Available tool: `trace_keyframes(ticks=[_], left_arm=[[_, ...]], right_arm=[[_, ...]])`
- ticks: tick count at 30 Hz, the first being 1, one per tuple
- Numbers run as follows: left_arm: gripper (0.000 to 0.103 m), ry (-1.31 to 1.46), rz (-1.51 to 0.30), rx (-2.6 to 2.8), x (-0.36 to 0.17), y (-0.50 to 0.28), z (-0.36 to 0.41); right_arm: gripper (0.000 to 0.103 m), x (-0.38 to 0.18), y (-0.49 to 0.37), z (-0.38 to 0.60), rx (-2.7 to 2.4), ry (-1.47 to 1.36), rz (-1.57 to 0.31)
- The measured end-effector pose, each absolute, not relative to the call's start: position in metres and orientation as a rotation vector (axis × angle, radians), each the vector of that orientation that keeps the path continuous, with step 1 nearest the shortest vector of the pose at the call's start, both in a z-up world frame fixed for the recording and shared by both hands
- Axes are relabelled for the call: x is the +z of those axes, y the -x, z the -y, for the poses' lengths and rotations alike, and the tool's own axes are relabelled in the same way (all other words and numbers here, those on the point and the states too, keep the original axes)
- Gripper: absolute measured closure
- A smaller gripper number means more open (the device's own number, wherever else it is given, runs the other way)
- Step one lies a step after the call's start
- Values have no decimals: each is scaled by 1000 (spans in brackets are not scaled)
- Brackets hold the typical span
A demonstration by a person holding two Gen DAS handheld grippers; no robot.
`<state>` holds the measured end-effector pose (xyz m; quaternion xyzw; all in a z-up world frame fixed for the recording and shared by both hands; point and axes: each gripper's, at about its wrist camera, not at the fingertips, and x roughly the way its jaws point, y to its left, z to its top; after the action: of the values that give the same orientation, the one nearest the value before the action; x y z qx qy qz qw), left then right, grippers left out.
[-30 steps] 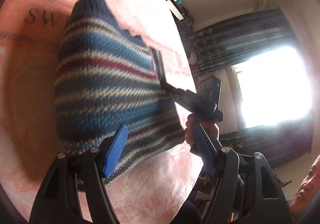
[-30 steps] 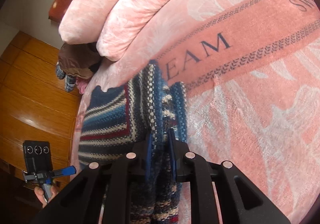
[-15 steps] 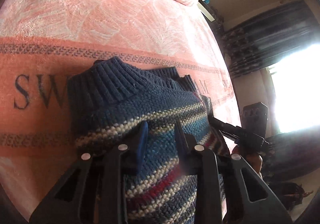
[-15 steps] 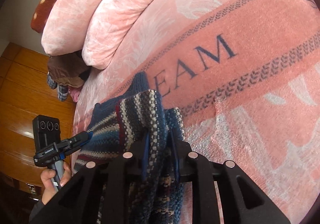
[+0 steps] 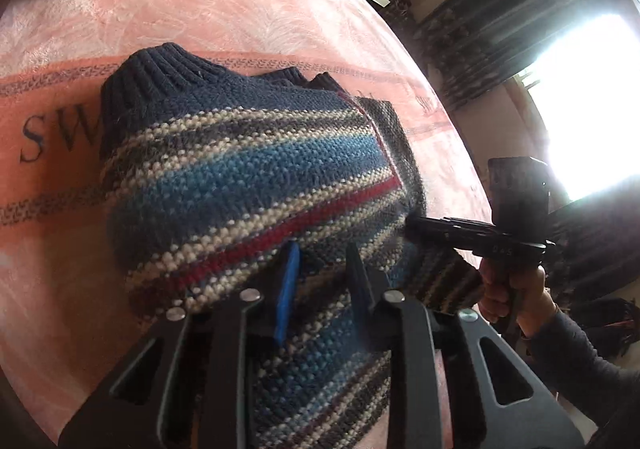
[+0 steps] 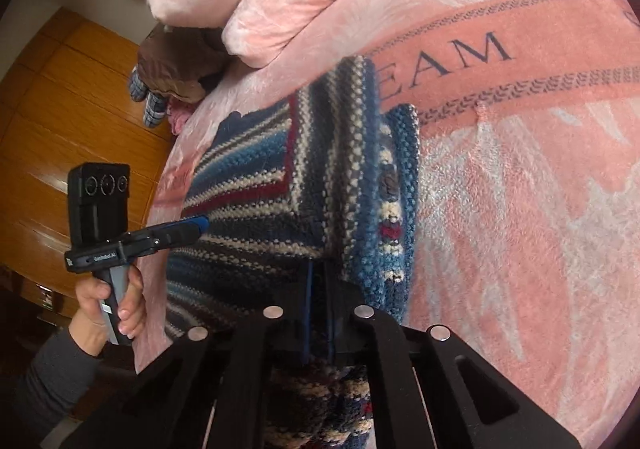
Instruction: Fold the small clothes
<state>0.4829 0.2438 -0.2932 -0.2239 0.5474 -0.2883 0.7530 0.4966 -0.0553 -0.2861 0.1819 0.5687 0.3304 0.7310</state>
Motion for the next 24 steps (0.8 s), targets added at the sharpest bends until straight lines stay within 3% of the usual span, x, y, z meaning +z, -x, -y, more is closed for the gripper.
trace_keyframes(ticks=[1, 2, 5, 7, 9, 11, 12, 14, 17, 22, 23, 24], left_arm=[[75, 490, -1189, -619, -286, -484, -245], [63, 493, -1167, -621, -276, -482, -247], [58, 503, -1104, -701, -249, -458, -249], [59, 455, -1133, -691, -256, -449, -240], [70, 448, -1177, -662, -276, -450, -235], [73, 459, -1177, -644, -281, -450, -235], [72, 464, -1179, -635, -278, -453, -235], [59, 488, -1150, -652, -262, -445, -239], [56, 520, -1113, -707, -246, -420, -245], [52, 491, -1217, -581, -290, -406, -238], [41, 478, -1215, -591, -285, -401, -234], [32, 492, -1201, -624, -277, -395, -234]], right_arm=[[103, -278, -494, 56, 720, -390, -1241], [100, -268, -489, 58, 729, -394, -1226], [97, -249, -468, 63, 800, -410, -1194], [103, -258, -459, 59, 792, -375, -1220], [103, -276, -459, 58, 748, -329, -1235], [103, -278, -460, 67, 734, -382, -1240], [103, -271, -458, 68, 736, -393, -1234], [99, -252, -447, 74, 760, -418, -1197], [98, -242, -425, 84, 794, -421, -1185], [103, -284, -423, 88, 680, -385, -1284], [103, -276, -423, 89, 693, -395, -1281], [93, -265, -423, 93, 716, -424, -1265]])
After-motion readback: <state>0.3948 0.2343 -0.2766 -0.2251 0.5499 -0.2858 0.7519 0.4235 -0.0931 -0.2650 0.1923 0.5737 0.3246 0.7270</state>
